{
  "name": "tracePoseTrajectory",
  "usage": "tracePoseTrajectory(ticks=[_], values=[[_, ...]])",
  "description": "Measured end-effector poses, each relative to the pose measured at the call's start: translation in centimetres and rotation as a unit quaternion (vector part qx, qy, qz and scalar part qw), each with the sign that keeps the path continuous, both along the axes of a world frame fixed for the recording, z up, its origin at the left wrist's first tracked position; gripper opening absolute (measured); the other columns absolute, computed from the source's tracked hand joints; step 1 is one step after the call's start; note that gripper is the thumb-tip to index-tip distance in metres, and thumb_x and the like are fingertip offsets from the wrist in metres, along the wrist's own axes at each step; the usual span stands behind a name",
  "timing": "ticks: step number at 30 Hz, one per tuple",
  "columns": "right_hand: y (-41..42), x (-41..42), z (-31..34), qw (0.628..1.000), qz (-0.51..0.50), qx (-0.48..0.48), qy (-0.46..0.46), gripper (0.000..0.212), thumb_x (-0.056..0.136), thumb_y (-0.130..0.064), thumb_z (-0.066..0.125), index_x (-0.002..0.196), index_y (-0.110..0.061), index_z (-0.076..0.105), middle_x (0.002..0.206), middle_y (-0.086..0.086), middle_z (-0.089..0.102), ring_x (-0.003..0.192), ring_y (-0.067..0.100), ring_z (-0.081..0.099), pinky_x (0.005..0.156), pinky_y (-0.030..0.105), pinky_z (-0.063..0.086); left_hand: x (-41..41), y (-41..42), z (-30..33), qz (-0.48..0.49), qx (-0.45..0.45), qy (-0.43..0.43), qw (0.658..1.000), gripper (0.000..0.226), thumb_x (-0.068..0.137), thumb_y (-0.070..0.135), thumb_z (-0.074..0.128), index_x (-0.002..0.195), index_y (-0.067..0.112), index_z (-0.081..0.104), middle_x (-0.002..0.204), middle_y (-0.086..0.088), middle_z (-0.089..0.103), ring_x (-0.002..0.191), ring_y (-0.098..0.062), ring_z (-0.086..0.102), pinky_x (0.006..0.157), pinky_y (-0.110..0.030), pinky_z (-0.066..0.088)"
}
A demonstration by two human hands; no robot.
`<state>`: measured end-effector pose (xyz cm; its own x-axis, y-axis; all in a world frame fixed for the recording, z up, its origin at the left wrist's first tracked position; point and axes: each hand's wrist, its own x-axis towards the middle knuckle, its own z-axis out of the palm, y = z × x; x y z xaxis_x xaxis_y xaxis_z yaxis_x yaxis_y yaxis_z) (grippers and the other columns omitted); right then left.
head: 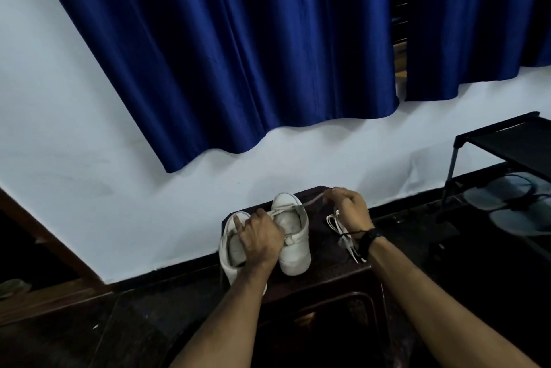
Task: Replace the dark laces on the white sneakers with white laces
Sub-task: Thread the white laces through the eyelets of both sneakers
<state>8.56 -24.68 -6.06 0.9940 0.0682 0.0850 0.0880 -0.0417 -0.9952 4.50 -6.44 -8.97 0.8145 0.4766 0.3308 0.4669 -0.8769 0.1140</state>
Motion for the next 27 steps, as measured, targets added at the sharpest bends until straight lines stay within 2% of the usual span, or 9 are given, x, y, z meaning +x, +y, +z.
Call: tracePoseTrajectory(ticks=[5, 10, 13, 15, 17, 18, 20, 21, 27], values=[[-0.5, -1.9, 2.3, 0.993, 0.060, 0.098, -0.032, 0.032, 0.092, -0.004, 0.050, 0.061, -0.004, 0.060, 0.058, -0.001, 0.059, 0.049, 0.002, 0.050, 0.052, 0.013, 0.037, -0.3, -0.9, 0.3, 0.040, 0.010, 0.013, 0.999, 0.024, 0.081, 0.027, 0.051, 0.097, 0.011, 0.059, 0.088, -0.007, 0.073, 0.088, -0.026, 0.071, 0.118, -0.049, 0.014], [0.3, -2.3, 2.1, 0.986, 0.107, 0.119, 0.044, 0.035, 0.102, -0.023, 0.046, 0.075, -0.008, 0.063, 0.054, 0.004, 0.051, 0.047, 0.012, 0.046, 0.046, 0.019, 0.037, -0.3, -0.9, 0.3, 0.043, -0.004, 0.015, 0.999, 0.026, 0.080, 0.025, 0.055, 0.101, 0.012, 0.060, 0.095, -0.007, 0.071, 0.095, -0.026, 0.068, 0.119, -0.051, 0.010], [0.7, -2.5, 3.2, 0.976, 0.169, 0.117, 0.067, 0.031, 0.103, -0.023, 0.043, 0.087, -0.006, 0.064, 0.055, 0.005, 0.049, 0.044, 0.012, 0.043, 0.042, 0.018, 0.033, 0.0, -0.5, 0.5, -0.081, 0.041, -0.108, 0.990, 0.039, 0.077, 0.017, 0.062, 0.114, 0.009, 0.060, 0.114, -0.010, 0.058, 0.112, -0.030, 0.054, 0.113, -0.044, 0.028], [1.3, -2.3, 4.7, 0.961, 0.190, 0.190, 0.067, 0.024, 0.102, -0.014, 0.042, 0.092, -0.006, 0.062, 0.057, 0.005, 0.049, 0.046, 0.013, 0.042, 0.043, 0.018, 0.035, -0.1, -1.4, 1.9, -0.190, -0.055, -0.207, 0.958, 0.022, 0.091, 0.020, 0.057, 0.111, 0.013, 0.062, 0.113, -0.004, 0.060, 0.108, -0.023, 0.053, 0.096, -0.037, 0.042], [2.3, -1.7, 6.2, 0.945, 0.201, 0.245, 0.080, 0.022, 0.102, -0.011, 0.039, 0.095, -0.009, 0.061, 0.059, 0.003, 0.051, 0.048, 0.013, 0.044, 0.047, 0.020, 0.038, -0.5, -3.5, 4.9, -0.229, -0.396, -0.162, 0.874, 0.029, 0.102, 0.034, 0.044, 0.096, 0.016, 0.067, 0.101, -0.003, 0.068, 0.093, -0.017, 0.062, 0.085, -0.036, 0.049], [2.8, -1.3, 6.9, 0.942, 0.197, 0.258, 0.090, 0.023, 0.102, -0.011, 0.039, 0.096, -0.010, 0.061, 0.061, 0.003, 0.052, 0.047, 0.012, 0.044, 0.049, 0.021, 0.039, -0.7, -4.5, 6.2, -0.228, -0.568, -0.111, 0.783, 0.039, 0.103, 0.042, 0.040, 0.092, 0.017, 0.067, 0.095, -0.006, 0.070, 0.084, -0.015, 0.065, 0.081, -0.034, 0.051], [3.3, -0.4, 7.7, 0.947, 0.177, 0.249, 0.095, 0.023, 0.103, -0.011, 0.038, 0.097, -0.014, 0.060, 0.065, 0.003, 0.053, 0.044, 0.011, 0.040, 0.050, 0.023, 0.036, -1.4, -4.7, 7.6, -0.222, -0.733, -0.027, 0.643, 0.047, 0.099, 0.055, 0.038, 0.093, 0.019, 0.067, 0.079, -0.006, 0.066, 0.065, -0.013, 0.063, 0.067, -0.028, 0.050], [3.3, 0.2, 7.9, 0.955, 0.164, 0.230, 0.089, 0.022, 0.103, -0.011, 0.038, 0.097, -0.016, 0.059, 0.065, 0.002, 0.053, 0.042, 0.010, 0.037, 0.047, 0.021, 0.033, -1.8, -4.0, 8.0, -0.230, -0.747, 0.005, 0.624, 0.047, 0.097, 0.057, 0.040, 0.091, 0.019, 0.066, 0.065, -0.002, 0.057, 0.051, -0.011, 0.055, 0.057, -0.025, 0.045], [0.8, 2.2, 6.6, 0.998, 0.060, 0.019, 0.024, 0.018, 0.098, -0.015, 0.049, 0.087, -0.015, 0.063, 0.066, 0.004, 0.052, 0.043, 0.004, 0.042, 0.042, 0.017, 0.032, -3.4, 3.8, 9.5, -0.224, -0.616, 0.056, 0.753, 0.030, 0.097, 0.032, 0.055, 0.077, 0.011, 0.061, 0.052, 0.007, 0.022, 0.042, -0.005, 0.017, 0.040, -0.019, 0.013]])
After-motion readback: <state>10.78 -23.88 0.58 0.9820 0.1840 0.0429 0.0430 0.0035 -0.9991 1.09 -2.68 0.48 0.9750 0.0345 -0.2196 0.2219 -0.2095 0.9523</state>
